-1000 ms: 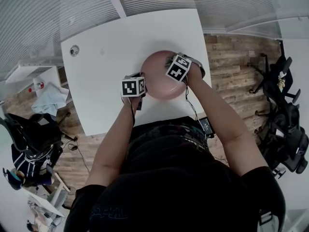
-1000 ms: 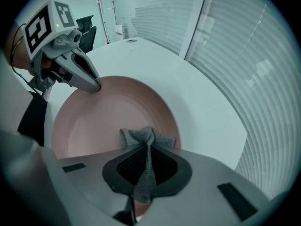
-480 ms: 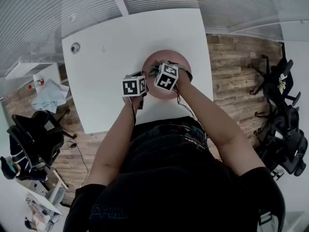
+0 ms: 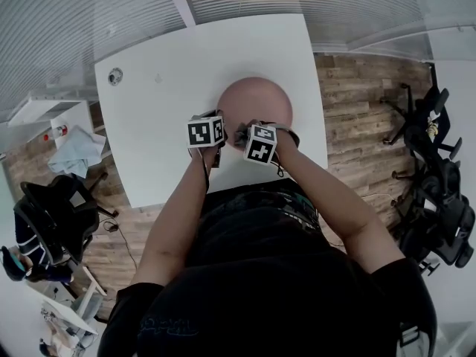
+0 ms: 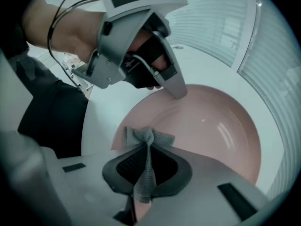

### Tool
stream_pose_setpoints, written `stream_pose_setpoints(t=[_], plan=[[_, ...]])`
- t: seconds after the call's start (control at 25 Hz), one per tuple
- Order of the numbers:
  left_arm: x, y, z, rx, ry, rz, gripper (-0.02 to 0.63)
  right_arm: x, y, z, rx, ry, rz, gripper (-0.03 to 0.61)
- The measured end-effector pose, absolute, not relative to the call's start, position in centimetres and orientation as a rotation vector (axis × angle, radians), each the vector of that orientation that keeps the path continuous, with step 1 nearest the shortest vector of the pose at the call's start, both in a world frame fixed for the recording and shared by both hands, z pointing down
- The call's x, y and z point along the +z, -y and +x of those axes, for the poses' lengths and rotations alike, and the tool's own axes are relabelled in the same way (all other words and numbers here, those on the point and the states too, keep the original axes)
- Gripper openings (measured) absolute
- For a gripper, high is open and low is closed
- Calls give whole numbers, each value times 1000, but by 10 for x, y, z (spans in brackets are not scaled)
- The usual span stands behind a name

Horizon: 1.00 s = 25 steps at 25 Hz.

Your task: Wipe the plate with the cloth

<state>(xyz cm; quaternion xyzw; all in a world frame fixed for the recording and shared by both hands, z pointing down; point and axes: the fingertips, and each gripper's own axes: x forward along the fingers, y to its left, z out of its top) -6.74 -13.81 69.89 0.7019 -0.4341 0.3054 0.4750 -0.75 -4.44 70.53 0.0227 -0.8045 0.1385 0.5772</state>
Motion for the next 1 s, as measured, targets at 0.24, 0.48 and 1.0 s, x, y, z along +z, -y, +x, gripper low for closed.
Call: stream_pose_setpoints(t=[0.24,0.48,1.0], plan=[[699,140,-66,757,1056,1721,31,709,27,39,361,1784,42,38],[700,139,-65,759,1050,1724,31,714,47,86,321,1669,93,38],[700,139,-66,751,1028,1717,32,713,155,108,225,1703,362,38]])
